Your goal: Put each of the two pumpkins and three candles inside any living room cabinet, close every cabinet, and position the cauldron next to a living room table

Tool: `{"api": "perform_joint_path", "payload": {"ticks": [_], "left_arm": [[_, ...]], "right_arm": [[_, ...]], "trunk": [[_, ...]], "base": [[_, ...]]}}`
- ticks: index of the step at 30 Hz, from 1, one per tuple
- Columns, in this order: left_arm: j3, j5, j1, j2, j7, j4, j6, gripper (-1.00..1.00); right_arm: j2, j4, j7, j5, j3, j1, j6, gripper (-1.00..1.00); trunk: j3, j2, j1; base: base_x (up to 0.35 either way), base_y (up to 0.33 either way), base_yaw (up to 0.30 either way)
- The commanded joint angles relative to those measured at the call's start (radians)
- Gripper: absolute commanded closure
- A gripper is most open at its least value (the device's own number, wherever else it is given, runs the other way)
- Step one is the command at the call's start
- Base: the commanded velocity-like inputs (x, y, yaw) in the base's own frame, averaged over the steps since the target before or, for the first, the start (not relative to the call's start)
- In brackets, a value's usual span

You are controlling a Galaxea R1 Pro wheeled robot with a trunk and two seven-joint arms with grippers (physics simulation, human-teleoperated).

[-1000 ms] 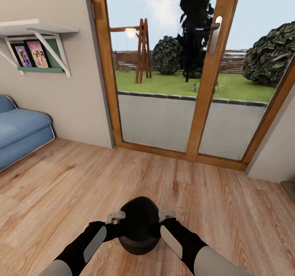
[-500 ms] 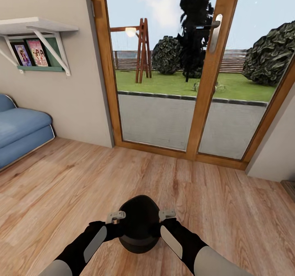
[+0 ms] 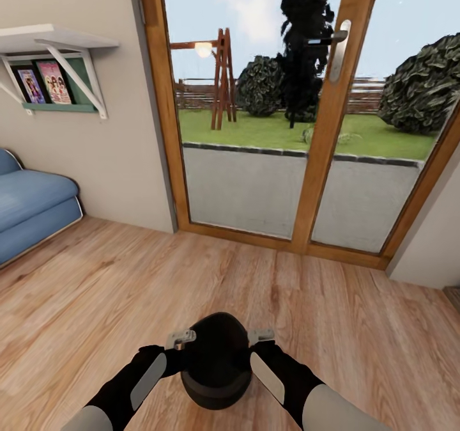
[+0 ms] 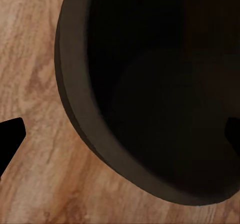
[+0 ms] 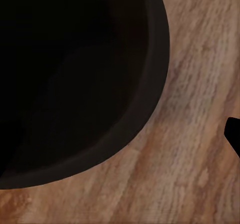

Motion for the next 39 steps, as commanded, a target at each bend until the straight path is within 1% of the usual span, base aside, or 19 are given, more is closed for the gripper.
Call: {"api": "perform_joint_path", "payload": {"ticks": [1, 5, 16, 26, 30, 39], "left_arm": [[-0.006, 0.011, -0.001, 0.001, 0.009, -0.002, 0.002, -1.0], [-0.006, 0.011, -0.001, 0.001, 0.009, -0.002, 0.001, -1.0], [-0.006, 0.011, -0.001, 0.001, 0.009, -0.002, 0.002, -1.0], [-0.006, 0.011, -0.001, 0.002, 0.011, -0.003, 0.001, -1.0], [-0.006, 0.011, -0.001, 0.002, 0.011, -0.003, 0.001, -1.0], [-0.006, 0.011, -0.001, 0.002, 0.012, -0.003, 0.001, -1.0]], "right_arm": [[-0.001, -0.002, -0.009, -0.01, 0.006, -0.001, 0.002, -1.0], [-0.001, -0.002, -0.01, -0.01, 0.006, -0.001, 0.002, -1.0], [-0.001, -0.002, -0.01, -0.009, 0.006, -0.001, 0.002, -1.0], [-0.001, -0.002, -0.009, -0.01, 0.006, -0.001, 0.002, -1.0], [-0.001, 0.0, -0.009, -0.01, 0.006, -0.001, 0.001, -1.0], [-0.001, 0.0, -0.009, -0.012, 0.006, -0.001, -0.001, -1.0]], "trunk": [[-0.001, 0.0, 0.0], [-0.001, 0.0, 0.0], [-0.001, 0.0, 0.0], [-0.001, 0.0, 0.0], [-0.013, -0.028, 0.015], [-0.048, -0.031, 0.02]], "base": [[0.173, 0.0, 0.0], [0.178, 0.0, 0.0], [0.077, 0.0, 0.0], [0.013, 0.0, 0.0], [0.0, 0.0, 0.0], [0.0, 0.0, 0.0]]}}
